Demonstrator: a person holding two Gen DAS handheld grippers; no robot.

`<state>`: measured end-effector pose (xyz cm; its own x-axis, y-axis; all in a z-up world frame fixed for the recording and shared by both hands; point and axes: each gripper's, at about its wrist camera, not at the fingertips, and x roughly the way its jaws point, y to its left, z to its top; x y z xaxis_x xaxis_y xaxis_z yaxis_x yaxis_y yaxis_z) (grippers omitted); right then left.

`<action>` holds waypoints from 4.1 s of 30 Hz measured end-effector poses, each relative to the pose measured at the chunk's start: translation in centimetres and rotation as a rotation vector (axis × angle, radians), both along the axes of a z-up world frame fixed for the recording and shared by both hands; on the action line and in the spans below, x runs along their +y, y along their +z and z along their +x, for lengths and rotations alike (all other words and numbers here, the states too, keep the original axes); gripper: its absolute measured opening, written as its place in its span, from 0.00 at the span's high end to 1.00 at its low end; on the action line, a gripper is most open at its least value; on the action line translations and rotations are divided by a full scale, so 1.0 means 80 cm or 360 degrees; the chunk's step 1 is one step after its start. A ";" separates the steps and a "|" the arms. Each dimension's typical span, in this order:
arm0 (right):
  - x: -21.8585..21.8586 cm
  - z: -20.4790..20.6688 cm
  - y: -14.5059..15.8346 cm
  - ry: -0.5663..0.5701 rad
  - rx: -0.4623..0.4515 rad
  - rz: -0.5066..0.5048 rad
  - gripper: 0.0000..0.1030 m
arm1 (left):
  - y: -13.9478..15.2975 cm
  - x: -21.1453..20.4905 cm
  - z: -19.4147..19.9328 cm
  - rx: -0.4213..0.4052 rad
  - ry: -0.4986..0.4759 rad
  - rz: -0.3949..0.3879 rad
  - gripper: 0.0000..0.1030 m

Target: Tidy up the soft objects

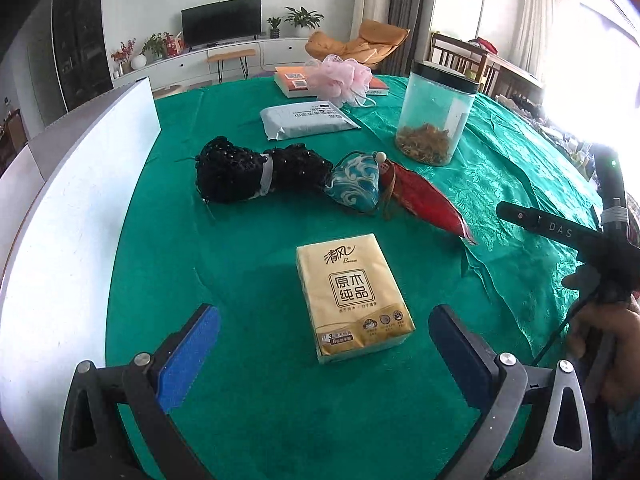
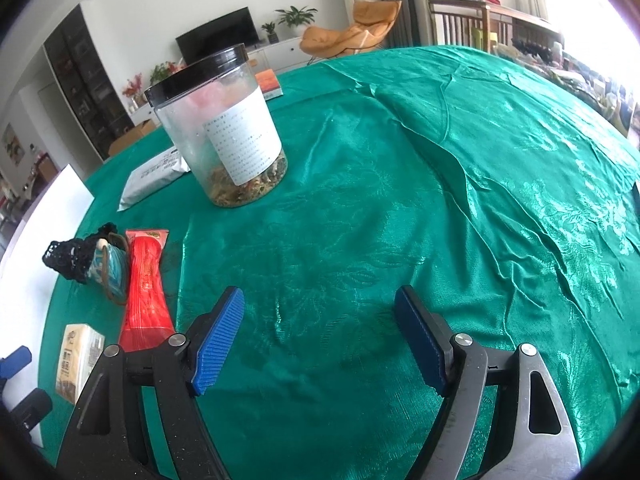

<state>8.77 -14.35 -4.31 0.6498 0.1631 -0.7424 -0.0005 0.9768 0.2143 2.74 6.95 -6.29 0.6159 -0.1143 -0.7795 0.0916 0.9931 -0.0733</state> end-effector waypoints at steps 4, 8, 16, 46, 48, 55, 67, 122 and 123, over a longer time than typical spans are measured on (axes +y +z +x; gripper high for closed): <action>0.001 0.000 0.000 0.0003 0.0001 -0.0017 0.22 | -0.014 -0.002 0.004 0.0036 0.0009 0.0067 0.00; 0.003 0.000 -0.001 0.0006 0.0003 -0.0032 0.22 | -0.022 0.005 0.009 0.0050 0.0025 0.0013 0.00; 0.005 0.000 -0.001 0.0010 0.0005 -0.0050 0.21 | -0.030 0.022 0.028 0.0100 0.0087 -0.0176 0.00; 0.012 0.003 -0.002 0.0019 0.0023 -0.0141 0.21 | 0.033 0.017 0.021 -0.0045 0.0081 -0.0261 0.00; 0.012 0.003 -0.002 0.0019 0.0023 -0.0144 0.21 | 0.033 0.019 0.021 -0.0046 0.0088 -0.0259 0.00; 0.013 0.004 -0.002 0.0021 0.0027 -0.0160 0.21 | 0.034 0.021 0.021 -0.0041 0.0097 -0.0258 0.00; 0.016 0.005 -0.002 0.0025 0.0034 -0.0191 0.21 | 0.042 0.020 0.022 -0.0053 0.0094 -0.0243 0.00; -0.037 0.173 0.013 0.0109 0.0285 0.0041 0.82 | -0.022 0.000 0.039 0.0193 0.0040 0.0003 0.46; -0.037 0.177 0.008 0.0102 0.0328 0.0040 0.83 | -0.021 0.001 0.039 0.0188 0.0043 -0.0002 0.46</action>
<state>22.96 -17.32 -3.67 0.4725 0.2193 -0.8536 -0.0160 0.9705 0.2405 5.86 7.04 -7.97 0.5224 -0.1000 -0.8468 0.0555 0.9950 -0.0833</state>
